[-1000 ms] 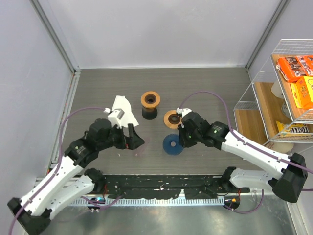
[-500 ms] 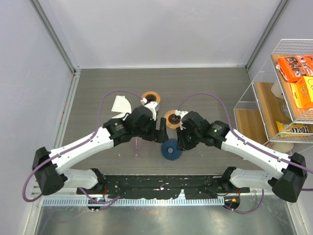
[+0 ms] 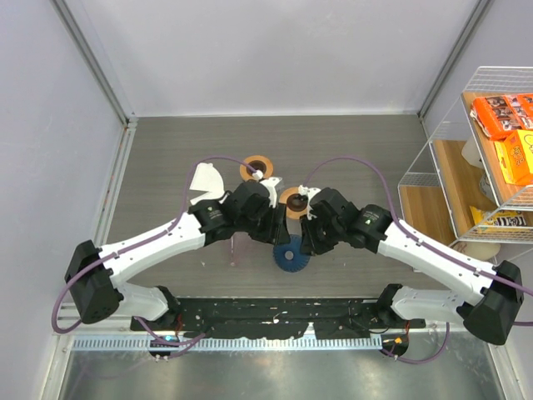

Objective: Place the coffee filter in the dripper

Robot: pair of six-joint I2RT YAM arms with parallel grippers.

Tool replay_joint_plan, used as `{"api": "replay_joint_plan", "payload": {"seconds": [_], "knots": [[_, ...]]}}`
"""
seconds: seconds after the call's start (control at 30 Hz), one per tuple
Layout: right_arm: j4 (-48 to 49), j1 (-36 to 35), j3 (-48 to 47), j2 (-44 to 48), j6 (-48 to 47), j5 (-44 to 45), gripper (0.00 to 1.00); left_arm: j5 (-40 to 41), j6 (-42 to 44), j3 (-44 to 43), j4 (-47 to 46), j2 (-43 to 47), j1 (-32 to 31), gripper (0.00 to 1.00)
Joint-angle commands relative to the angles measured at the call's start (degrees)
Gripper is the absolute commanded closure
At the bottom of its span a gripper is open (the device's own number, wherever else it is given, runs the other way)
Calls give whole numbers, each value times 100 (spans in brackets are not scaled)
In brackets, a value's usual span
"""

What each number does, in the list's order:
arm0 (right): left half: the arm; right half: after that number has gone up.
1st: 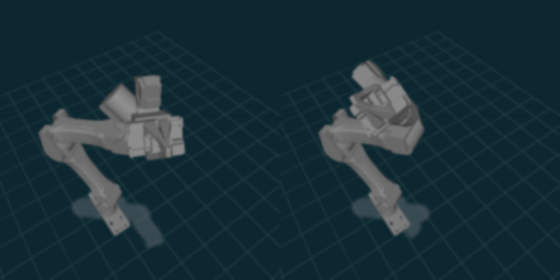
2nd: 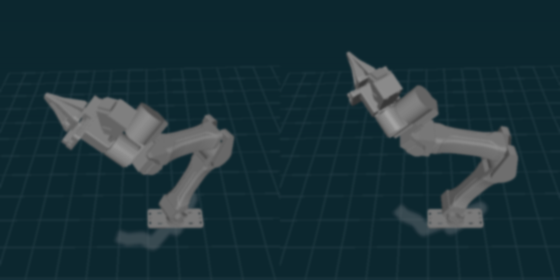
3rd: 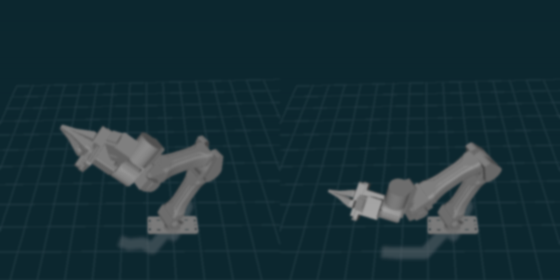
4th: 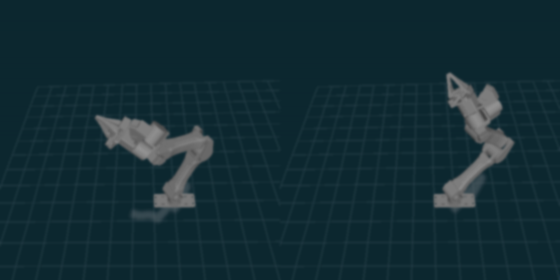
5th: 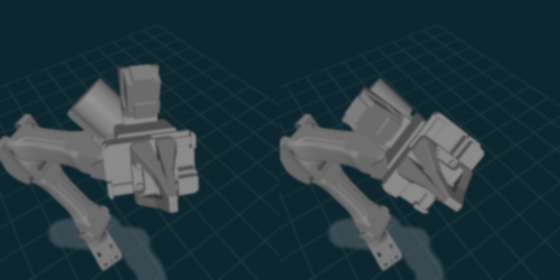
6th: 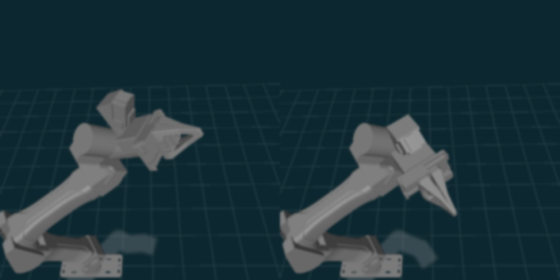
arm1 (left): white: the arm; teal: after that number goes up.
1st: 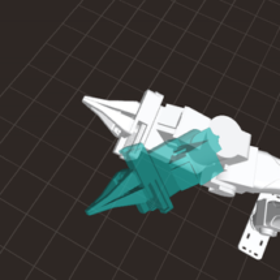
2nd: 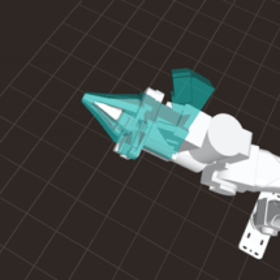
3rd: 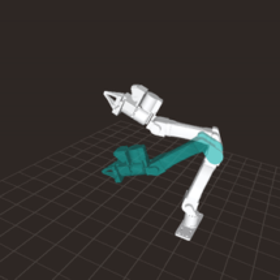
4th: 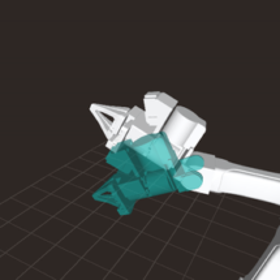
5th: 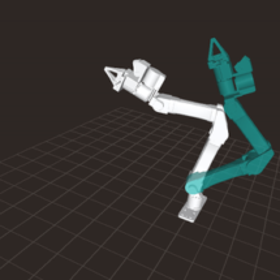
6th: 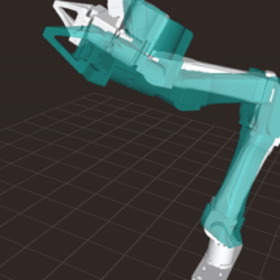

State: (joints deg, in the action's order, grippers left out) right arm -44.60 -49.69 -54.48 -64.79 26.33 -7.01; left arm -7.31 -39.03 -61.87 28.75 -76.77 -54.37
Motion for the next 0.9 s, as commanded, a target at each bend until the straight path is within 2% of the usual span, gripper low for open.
{"api": "replay_joint_plan", "payload": {"seconds": [0.0, 0.13, 0.27, 0.33, 0.47, 0.5, 0.53, 0.6, 0.63, 0.7, 0.73, 0.8, 0.87], "knots": [[320, -14, -379, 239, 162, -99, 95, -192, 18, 60, -265, -4, -21, 50], [329, 12, -414, 283, 162, -126, 94, -218, 35, 131, -274, 74, -21, 53], [320, 12, -476, 283, 171, -143, 94, -201, 53, 131, -265, 110, -21, 63], [338, 12, -502, 266, 171, -143, 94, -34, 35, 70, -230, 92, -47, 72], [461, 12, -564, 327, 206, -65, 87, 344, 88, -211, 42, -13, -109, 92], [461, 12, -573, 362, 206, -29, 83, 397, 123, -290, 130, -39, -109, 99], [452, 12, -616, 388, 197, 93, 80, 475, 141, -352, 226, -57, -118, 100], [461, 12, -643, 485, 189, 260, 71, 660, 158, -440, 341, -57, -118, 100], [461, 12, -669, 572, 180, 331, 56, 678, 167, -466, 376, -31, -118, 100], [514, 12, -661, 748, 232, 603, 35, 976, 167, -502, 403, 57, -118, 100], [540, 12, -652, 880, 241, 917, 18, 1082, 159, -519, 403, 109, -118, 100], [575, 12, -625, 1073, 268, 1402, 6, 1354, 158, -537, 447, 215, -118, 100], [593, 12, -582, 1301, 285, 1833, 1, 1644, 176, -642, 596, 268, -109, 100]]}}
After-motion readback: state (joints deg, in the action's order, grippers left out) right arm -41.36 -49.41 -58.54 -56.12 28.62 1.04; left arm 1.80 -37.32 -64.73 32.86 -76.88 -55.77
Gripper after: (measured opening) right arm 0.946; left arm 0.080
